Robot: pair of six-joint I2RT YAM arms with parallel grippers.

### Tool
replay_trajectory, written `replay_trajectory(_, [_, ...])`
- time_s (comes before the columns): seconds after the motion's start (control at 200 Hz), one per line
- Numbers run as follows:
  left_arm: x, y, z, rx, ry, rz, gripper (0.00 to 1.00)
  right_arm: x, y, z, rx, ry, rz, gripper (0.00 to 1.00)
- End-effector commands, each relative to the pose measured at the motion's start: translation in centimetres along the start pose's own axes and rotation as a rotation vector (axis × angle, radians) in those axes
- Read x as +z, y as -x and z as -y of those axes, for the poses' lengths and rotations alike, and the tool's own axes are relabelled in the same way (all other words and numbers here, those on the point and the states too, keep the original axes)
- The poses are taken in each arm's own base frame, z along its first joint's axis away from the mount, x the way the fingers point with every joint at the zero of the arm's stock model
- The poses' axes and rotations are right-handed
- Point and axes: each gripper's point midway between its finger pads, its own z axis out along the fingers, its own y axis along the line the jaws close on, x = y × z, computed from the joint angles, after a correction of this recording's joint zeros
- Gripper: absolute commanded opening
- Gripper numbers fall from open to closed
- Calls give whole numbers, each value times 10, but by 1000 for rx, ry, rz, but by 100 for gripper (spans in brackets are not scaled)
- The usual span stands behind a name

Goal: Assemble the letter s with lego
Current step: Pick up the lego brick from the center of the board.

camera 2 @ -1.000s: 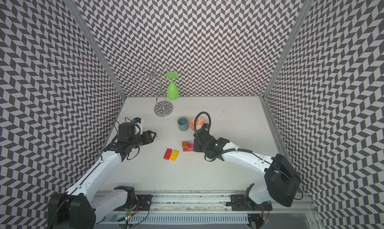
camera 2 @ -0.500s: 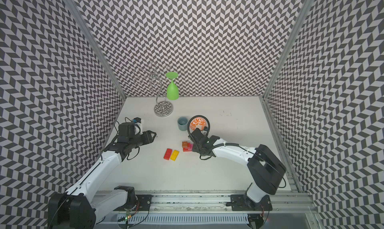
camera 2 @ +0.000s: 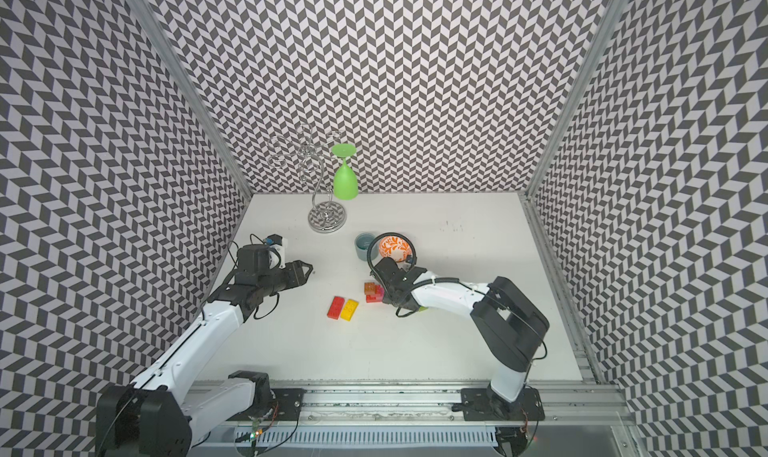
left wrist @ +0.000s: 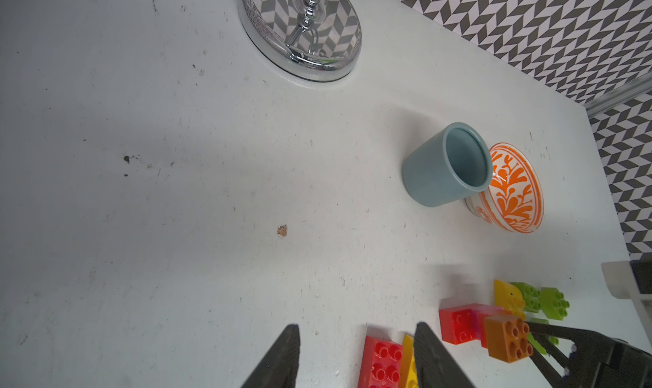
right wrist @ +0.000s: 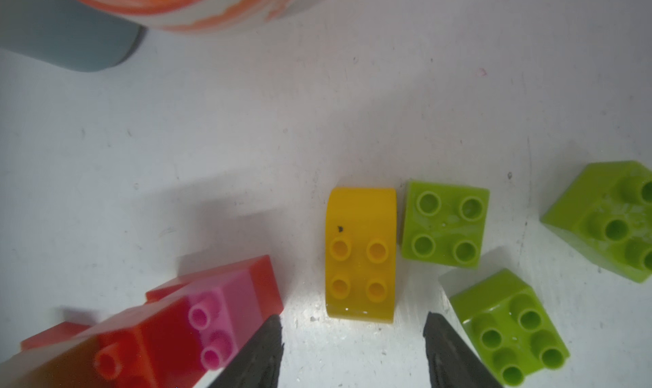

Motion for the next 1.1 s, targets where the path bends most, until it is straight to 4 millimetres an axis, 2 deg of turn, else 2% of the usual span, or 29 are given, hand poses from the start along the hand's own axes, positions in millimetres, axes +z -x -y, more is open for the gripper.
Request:
replay_trajectory(0.0, [-1, 2, 2, 6, -16, 15, 54, 4, 9, 1, 20, -22, 23, 62])
replay_trajectory(0.245, [-2, 3, 2, 6, -16, 16, 54, 15, 8, 1, 2, -42, 16, 55])
replay_trajectory(0.401, [-1, 3, 1, 6, -13, 16, 54, 20, 5, 3, -9, -54, 11, 48])
replay_trajectory(0.536, [-2, 3, 1, 7, -14, 18, 54, 19, 5, 6, -21, -61, 17, 35])
replay_trajectory(0.666, [-2, 3, 1, 7, -13, 18, 54, 8, 7, 12, -63, -68, 50, 18])
replay_trajectory(0.746, [-2, 3, 1, 7, -14, 18, 54, -1, 4, 16, -127, -59, 57, 12])
replay_trajectory(0.841, [-2, 3, 1, 7, -14, 19, 54, -14, -4, 18, -248, -44, 65, 10])
replay_trajectory(0.941, [-2, 3, 1, 8, -14, 19, 54, -35, -23, 6, -429, 37, 81, 7])
replay_trajectory(1.027, [-3, 4, 2, 7, -15, 21, 54, -51, -46, -5, -563, 128, 92, 0])
replay_trajectory(1.097, [-3, 4, 2, 8, -15, 23, 54, -61, -67, -11, -642, 239, 74, 0])
